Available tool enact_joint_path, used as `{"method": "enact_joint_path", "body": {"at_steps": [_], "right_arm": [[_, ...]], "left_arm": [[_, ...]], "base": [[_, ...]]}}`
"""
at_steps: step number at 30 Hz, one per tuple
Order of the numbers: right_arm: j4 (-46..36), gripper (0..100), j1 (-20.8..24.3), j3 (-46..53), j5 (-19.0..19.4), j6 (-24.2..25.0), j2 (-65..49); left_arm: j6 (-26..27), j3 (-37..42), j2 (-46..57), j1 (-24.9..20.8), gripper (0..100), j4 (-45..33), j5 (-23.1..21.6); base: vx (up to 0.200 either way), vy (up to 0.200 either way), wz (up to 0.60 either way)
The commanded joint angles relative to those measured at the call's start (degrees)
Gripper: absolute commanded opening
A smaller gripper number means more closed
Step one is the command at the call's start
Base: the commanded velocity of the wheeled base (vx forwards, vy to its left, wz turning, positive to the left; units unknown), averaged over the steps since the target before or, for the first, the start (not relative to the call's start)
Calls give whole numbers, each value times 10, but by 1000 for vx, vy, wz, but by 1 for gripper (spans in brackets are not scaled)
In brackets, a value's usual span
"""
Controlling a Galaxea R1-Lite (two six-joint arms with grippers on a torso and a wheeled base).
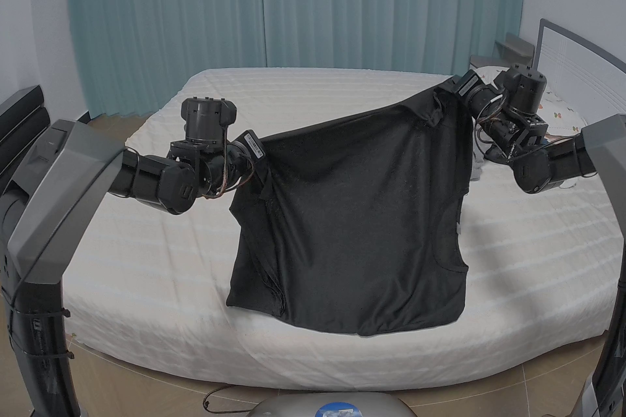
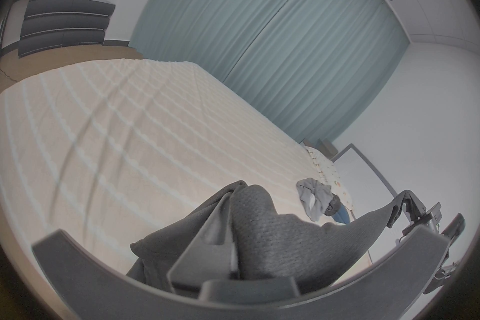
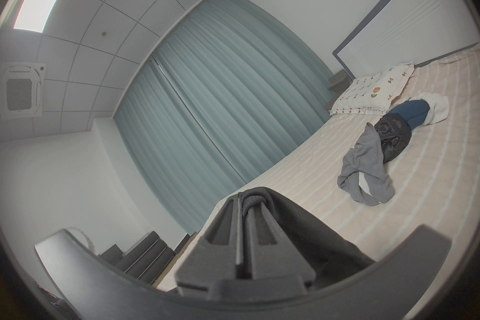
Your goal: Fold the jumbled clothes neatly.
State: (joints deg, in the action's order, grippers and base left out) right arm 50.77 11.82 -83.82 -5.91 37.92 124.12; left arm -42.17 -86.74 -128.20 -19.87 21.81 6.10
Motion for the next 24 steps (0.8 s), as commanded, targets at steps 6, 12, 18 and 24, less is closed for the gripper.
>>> {"method": "enact_joint_path", "body": {"at_steps": [6, 12, 18, 24], "right_arm": [[28, 0, 5, 10, -20, -1, 110], [44, 0, 7, 6, -34, -3, 154], [43, 100, 6, 4, -31, -3, 194], [-10, 100, -8, 49, -23, -4, 205]], "left_arm": [[-4, -12, -80, -3, 0, 4, 1], [-14, -46, -121, -4, 0, 3, 3], [-42, -77, -161, -4, 100, -1, 17], [-41, -65, -171, 5, 100, -86, 30]], "base": [[0, 0, 0], [0, 0, 0], [0, 0, 0], [0, 0, 0]]}}
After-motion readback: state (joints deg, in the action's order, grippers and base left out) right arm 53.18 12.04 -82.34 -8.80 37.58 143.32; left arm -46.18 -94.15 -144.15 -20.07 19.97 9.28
